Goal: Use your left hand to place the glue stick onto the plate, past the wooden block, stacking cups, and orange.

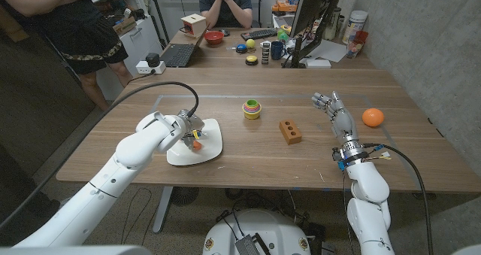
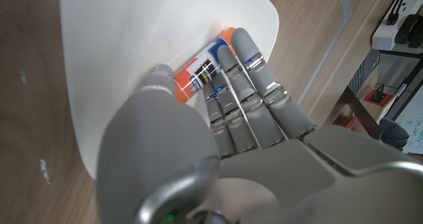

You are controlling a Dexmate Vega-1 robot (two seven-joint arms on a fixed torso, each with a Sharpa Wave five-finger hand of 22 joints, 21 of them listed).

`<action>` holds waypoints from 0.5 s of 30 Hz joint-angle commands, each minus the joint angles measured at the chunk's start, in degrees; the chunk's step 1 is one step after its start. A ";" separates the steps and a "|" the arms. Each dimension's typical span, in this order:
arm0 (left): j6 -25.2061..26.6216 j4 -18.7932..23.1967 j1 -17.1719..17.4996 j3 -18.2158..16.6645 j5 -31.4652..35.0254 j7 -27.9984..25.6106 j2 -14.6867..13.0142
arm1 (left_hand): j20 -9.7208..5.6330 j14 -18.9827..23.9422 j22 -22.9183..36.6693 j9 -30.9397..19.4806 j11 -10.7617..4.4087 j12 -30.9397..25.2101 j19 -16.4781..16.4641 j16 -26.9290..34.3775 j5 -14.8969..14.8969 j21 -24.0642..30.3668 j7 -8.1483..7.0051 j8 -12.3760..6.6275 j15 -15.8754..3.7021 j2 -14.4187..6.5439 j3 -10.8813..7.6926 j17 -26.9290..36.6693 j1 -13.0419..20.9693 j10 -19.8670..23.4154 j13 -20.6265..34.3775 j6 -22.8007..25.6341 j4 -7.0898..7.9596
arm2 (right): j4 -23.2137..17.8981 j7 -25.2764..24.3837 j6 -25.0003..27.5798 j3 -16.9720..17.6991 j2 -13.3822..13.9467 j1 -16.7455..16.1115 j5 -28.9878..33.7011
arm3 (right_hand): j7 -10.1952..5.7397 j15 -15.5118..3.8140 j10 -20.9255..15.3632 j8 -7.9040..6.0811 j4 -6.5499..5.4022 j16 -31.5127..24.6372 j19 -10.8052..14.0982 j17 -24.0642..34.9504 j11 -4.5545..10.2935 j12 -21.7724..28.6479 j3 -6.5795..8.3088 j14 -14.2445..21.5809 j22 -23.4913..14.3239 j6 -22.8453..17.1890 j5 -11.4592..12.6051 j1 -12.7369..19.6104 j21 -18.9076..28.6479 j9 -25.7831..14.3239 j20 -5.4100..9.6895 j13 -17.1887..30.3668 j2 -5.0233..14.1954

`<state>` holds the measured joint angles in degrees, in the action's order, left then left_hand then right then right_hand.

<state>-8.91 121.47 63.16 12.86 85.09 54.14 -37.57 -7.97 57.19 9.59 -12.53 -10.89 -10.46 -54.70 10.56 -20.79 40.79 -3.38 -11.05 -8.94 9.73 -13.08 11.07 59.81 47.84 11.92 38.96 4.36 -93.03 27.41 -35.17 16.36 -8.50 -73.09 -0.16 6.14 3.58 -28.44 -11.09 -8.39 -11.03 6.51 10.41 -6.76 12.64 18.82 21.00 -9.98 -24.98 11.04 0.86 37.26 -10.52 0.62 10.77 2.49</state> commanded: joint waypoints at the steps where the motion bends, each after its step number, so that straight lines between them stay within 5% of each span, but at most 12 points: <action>1: 0.22 1.37 -0.22 -0.32 1.05 0.68 -0.11 | -0.18 -1.17 0.19 0.04 -0.35 0.09 0.42 0.22 -0.63 -0.70 -0.13 0.25 -4.00 0.20 0.89 0.16 -0.24 -1.87 0.18 -1.18 0.03 | 0.44 -0.09 0.08 -0.36 -0.01 0.07 -0.04 | 0.39 0.06 -0.46 -0.04 -0.03 0.03 0.61 0.00 -0.29 0.09 -0.40 0.47 -0.33 -0.32 0.36 0.05 -0.26 -0.28 -0.21 0.25 -0.26; 15: 0.82 3.86 0.12 -1.14 3.33 0.03 0.01 | 0.16 -3.66 0.26 0.07 -0.36 -0.03 0.41 0.28 -1.23 -1.81 -0.38 0.24 -3.96 0.10 2.57 0.31 -0.46 -4.49 0.20 -3.45 0.14 | 0.26 -0.11 -0.18 -0.30 0.17 -0.21 -0.01 | 0.43 0.06 -0.63 -0.04 0.01 0.04 0.66 -0.01 -0.36 0.15 -0.60 0.55 -0.34 -0.32 0.39 0.11 -0.49 -0.28 -0.18 0.25 -0.25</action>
<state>-8.78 123.18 63.22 12.54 86.70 54.70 -37.63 -7.76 53.94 9.75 -12.35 -11.47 -10.53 -54.49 10.50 -21.62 39.19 -3.69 -10.41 -7.71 9.73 -10.96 11.04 59.81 43.52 12.01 35.78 4.43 -92.74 27.28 -35.26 16.06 -8.46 -73.09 -0.03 6.14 3.58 -28.77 -11.09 -8.39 -11.03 6.82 10.41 -7.08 12.64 18.33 20.99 -9.98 -24.98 11.04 0.87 36.81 -10.52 0.30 10.77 2.49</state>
